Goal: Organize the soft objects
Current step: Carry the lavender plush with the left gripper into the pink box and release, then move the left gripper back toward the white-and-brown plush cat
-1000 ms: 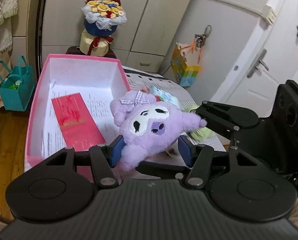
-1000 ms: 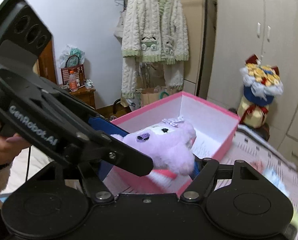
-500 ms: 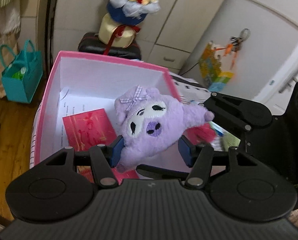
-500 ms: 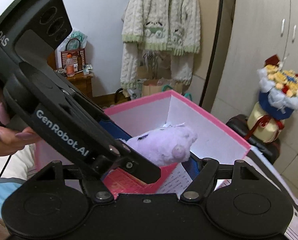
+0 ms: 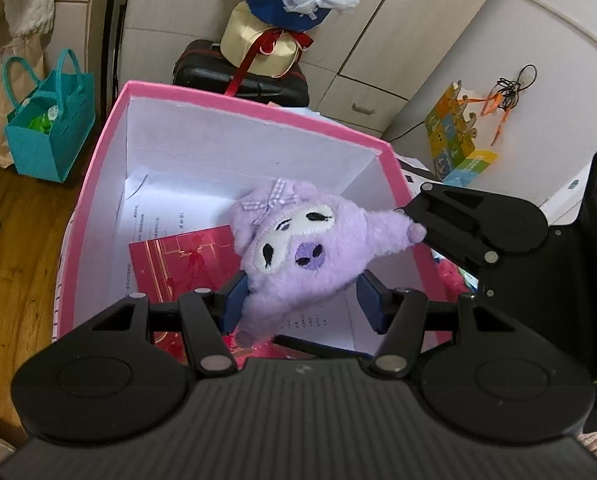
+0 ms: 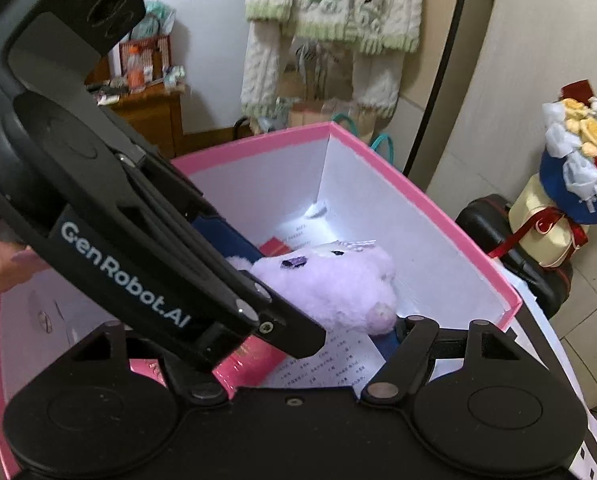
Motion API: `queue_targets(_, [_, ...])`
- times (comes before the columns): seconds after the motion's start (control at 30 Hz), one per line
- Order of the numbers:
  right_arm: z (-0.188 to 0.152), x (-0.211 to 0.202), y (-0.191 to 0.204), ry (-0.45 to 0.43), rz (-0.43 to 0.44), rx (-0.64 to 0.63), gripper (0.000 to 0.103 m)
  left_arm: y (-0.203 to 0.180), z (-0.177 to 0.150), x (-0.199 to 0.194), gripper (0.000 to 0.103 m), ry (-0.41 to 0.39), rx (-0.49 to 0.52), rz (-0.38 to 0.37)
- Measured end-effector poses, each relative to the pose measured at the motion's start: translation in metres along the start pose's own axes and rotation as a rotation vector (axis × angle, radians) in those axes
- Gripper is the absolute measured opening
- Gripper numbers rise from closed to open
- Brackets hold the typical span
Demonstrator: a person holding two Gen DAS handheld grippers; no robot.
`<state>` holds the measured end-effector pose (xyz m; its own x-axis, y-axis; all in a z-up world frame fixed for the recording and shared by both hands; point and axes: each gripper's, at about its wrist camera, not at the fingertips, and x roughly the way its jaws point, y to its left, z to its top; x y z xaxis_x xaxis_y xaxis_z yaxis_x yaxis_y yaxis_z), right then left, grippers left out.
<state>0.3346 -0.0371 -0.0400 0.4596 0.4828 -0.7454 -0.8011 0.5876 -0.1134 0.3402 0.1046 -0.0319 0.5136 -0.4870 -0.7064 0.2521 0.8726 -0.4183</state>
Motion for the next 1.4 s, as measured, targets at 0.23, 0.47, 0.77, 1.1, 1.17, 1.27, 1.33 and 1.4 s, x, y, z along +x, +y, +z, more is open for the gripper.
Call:
queue_targets(0.23, [0.007,0.011,0.004,0.071,-0.045,-0.018,0.081,0.010,0.004,0.016,0.056,0.044,-0.051,-0.013])
queue_targets(0.47, [-0.005,-0.025,0.031,0.026,-0.203,-0.027,0.089,-0.006,-0.007,0.003,0.063,0.039,0.013,-0.010])
queue_targets(0.77, [-0.052,-0.115,0.051,-0.126,-0.164,0.186,0.089,-0.033,-0.036,-0.069,0.068,-0.083,0.158,0.026])
queue_targets(1.1, [-0.092,-0.177,0.084,-0.201,-0.150,0.258,0.089,-0.080,-0.086,-0.148,0.078,-0.214,0.338,0.001])
queue_targets(1.17, [-0.102,-0.186,0.089,-0.213,-0.146,0.267,0.089,-0.088,-0.098,-0.157,0.079,-0.220,0.363,-0.003])
queue_targets(1.27, [-0.117,-0.198,0.096,-0.220,-0.149,0.289,0.089,-0.099,-0.113,-0.163,0.080,-0.207,0.389,-0.017])
queue_targets(1.33, [-0.128,-0.206,0.100,-0.226,-0.150,0.303,0.089,-0.106,-0.122,-0.165,0.080,-0.196,0.406,-0.027])
queue_targets(1.4, [-0.139,-0.213,0.104,-0.232,-0.156,0.314,0.089,-0.113,-0.131,-0.167,0.081,-0.183,0.424,-0.046])
